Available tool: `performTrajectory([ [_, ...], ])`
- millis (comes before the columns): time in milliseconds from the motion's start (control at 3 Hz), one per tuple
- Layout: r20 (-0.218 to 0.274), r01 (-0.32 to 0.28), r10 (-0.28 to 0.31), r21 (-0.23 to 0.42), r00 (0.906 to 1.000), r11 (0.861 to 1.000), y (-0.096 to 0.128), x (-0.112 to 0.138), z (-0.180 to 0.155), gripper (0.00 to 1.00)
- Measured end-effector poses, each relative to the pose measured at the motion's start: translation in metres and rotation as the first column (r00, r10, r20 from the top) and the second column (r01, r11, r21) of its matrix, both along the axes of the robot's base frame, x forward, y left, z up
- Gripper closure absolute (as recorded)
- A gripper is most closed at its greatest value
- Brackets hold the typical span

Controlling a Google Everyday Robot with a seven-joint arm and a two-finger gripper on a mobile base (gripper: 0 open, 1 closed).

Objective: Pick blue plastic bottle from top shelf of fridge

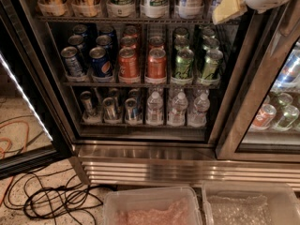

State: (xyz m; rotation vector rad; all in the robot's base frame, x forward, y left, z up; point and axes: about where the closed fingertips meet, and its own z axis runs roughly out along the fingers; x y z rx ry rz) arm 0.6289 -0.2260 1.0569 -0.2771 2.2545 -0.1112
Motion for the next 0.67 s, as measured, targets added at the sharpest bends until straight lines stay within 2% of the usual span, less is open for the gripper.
performTrajectory([
  [333, 0.023, 0.011, -0.011, 0.015, 0.9997, 1.0, -0.005, 0.002, 0.01, 0.28],
  [667, 0.043, -0.025, 0.023, 0.043, 0.9988, 0.999, 0.002, -0.001, 0.021, 0.29],
])
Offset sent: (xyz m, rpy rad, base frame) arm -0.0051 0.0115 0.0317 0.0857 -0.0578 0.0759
